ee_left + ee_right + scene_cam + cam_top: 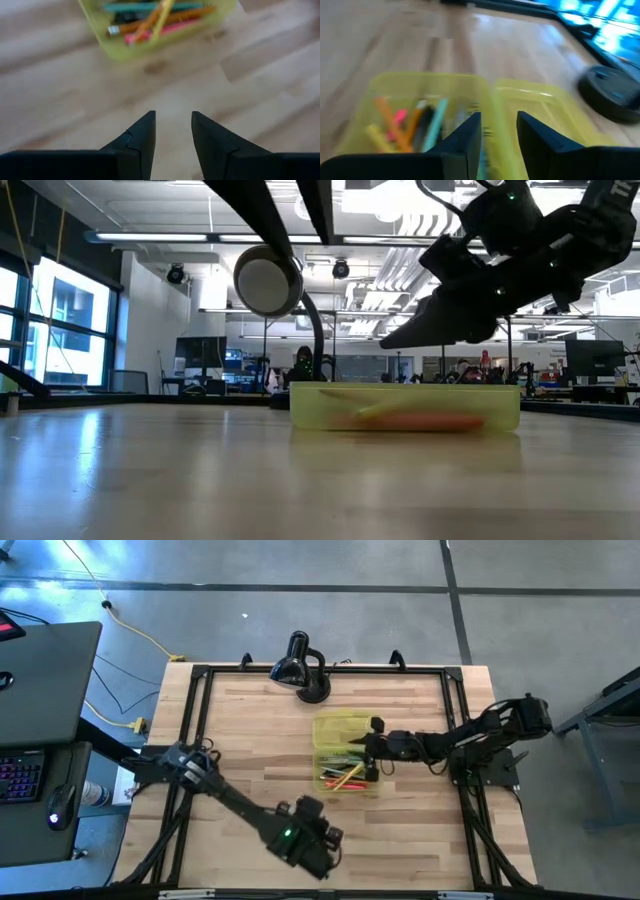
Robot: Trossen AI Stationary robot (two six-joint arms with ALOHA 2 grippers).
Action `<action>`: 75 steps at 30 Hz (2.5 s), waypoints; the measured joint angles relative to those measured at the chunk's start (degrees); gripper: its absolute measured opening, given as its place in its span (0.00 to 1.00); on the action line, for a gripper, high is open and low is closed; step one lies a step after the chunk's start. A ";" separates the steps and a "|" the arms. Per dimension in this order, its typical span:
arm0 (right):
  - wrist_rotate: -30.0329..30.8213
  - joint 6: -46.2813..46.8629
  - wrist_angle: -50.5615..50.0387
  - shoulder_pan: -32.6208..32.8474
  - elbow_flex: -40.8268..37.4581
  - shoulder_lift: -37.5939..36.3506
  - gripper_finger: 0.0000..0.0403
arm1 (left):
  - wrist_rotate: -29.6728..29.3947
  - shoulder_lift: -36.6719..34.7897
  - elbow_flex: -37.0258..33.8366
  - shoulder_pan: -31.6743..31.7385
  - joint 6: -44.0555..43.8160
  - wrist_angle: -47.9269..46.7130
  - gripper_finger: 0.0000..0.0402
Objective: Pick & place school supplies into a supply box
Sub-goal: Close the yellow supply box
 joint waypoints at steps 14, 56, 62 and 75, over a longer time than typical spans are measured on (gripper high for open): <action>16.10 12.27 -10.43 -0.05 0.04 -9.64 0.15 | -8.16 -2.95 -0.31 12.63 17.98 -18.28 0.27; 24.82 40.16 -47.65 -2.59 -0.13 -27.84 0.00 | -10.09 -37.56 -62.15 14.34 -3.67 22.31 0.03; 15.26 40.09 -46.98 -8.44 -0.13 -24.78 0.00 | -2.91 -37.57 -65.93 24.16 12.35 38.32 0.08; 13.78 38.52 -45.87 -13.73 -0.13 -14.66 0.00 | 10.23 -33.02 -66.16 38.80 34.73 55.93 0.05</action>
